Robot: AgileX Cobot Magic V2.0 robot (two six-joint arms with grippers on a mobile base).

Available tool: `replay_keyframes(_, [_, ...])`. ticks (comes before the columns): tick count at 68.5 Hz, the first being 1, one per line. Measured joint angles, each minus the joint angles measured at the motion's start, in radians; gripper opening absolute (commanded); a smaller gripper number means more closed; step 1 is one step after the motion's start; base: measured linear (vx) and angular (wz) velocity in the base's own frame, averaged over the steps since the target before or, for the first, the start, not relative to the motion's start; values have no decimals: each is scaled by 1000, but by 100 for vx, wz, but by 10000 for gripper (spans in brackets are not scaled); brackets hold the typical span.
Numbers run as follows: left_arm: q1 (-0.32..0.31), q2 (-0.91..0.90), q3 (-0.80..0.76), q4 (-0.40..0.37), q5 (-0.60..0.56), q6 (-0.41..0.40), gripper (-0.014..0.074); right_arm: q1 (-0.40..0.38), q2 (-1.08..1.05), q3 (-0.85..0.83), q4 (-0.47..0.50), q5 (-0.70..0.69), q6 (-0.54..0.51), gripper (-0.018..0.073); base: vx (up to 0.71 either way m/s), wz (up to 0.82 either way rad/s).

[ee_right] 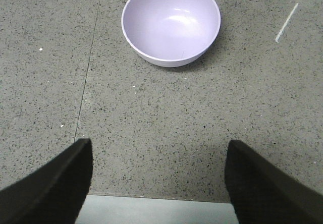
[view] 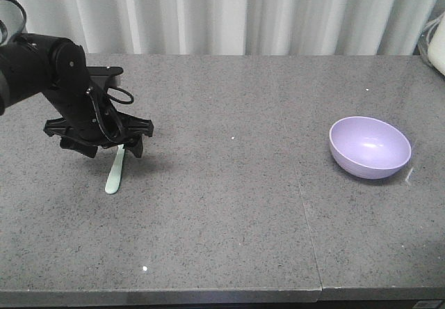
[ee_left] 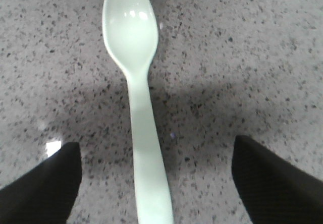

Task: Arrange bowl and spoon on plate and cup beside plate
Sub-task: 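Open the left gripper and lower it onto the spoon handle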

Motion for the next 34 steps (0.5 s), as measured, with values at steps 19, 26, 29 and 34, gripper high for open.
replay_keyframes(19, [0,51,-3,0,-47,-3,590,0,0,0,0,0,0,538,0,0])
replay_keyframes(26, [0,62,-3,0,-55,-5,590,0,0,0,0,0,0,538,0,0])
replay_keyframes(29, [0,67,-3,0,-58,-5,590,0,0,0,0,0,0,538,0,0])
replay_keyframes(34, [0,74,-3,0,-66,-6,590,0,0,0,0,0,0,538,0,0])
